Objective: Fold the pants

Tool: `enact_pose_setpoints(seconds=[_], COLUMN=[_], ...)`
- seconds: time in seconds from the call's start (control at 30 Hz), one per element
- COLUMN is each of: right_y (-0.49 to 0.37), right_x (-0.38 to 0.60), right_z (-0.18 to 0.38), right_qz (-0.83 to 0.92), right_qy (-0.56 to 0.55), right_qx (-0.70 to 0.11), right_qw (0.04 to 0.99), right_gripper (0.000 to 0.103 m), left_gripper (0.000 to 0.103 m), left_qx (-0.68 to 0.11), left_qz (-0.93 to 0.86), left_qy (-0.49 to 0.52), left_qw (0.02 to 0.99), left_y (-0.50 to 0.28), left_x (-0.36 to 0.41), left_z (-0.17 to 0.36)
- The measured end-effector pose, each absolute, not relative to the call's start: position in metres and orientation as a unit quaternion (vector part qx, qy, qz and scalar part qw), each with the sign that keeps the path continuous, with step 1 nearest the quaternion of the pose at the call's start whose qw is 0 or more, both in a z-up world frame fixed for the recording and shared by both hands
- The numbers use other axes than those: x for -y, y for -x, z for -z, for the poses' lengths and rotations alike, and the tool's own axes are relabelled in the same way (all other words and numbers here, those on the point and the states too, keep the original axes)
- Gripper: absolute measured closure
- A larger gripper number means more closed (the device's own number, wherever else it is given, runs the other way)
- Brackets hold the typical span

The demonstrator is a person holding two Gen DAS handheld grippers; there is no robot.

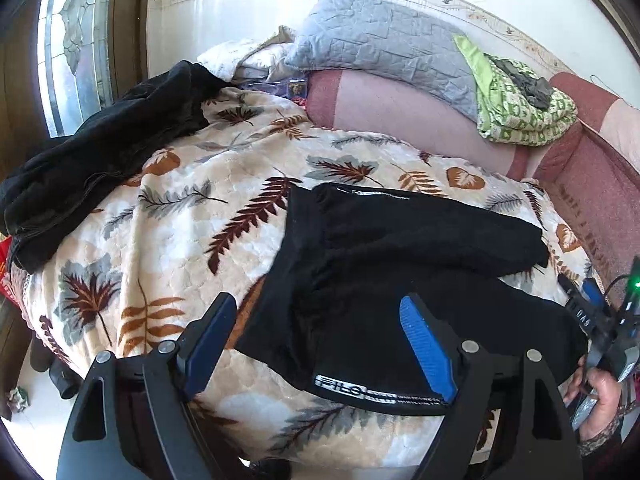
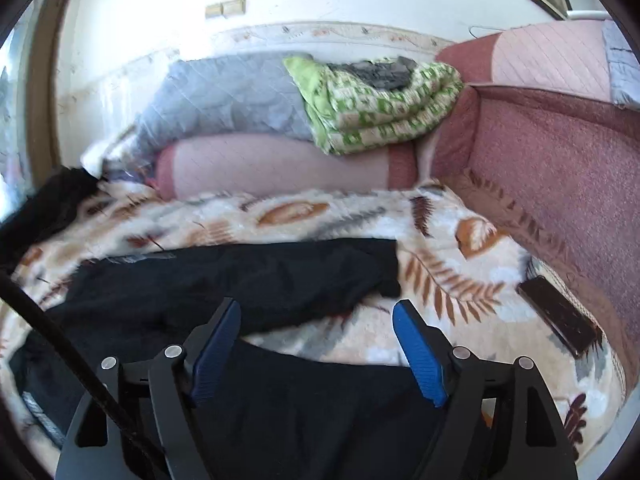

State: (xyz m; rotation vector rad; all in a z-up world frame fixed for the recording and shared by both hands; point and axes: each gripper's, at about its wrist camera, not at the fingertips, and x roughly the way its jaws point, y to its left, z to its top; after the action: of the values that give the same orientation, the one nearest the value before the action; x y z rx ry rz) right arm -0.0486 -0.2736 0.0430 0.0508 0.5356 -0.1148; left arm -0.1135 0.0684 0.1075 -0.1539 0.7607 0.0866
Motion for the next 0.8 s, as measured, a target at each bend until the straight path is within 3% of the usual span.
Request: enact_pose_setpoints(seconds=[0.37,0.8], right_y=[0.012,-0.158], right_x=[0.279,0.314], right_z=[-0.027,-0.031], right_qz=[-0.029,-0.108], right_qy=[-0.041,0.079], right_qx=[-0.340,-0.441], right_qw=[0.939,0.888], right_gripper=[0.021,0.020], left_gripper=[0.020,0.020], left_qx=[-0.413,-0.489], left_qz=[-0.029,0.130], left_qy=[0.084,-0.024], left_qw=[0.906,0.862], left_y=[0.048,-0.154], left_x=[-0.086,-0.002], left_z=[-0.103,-0.060])
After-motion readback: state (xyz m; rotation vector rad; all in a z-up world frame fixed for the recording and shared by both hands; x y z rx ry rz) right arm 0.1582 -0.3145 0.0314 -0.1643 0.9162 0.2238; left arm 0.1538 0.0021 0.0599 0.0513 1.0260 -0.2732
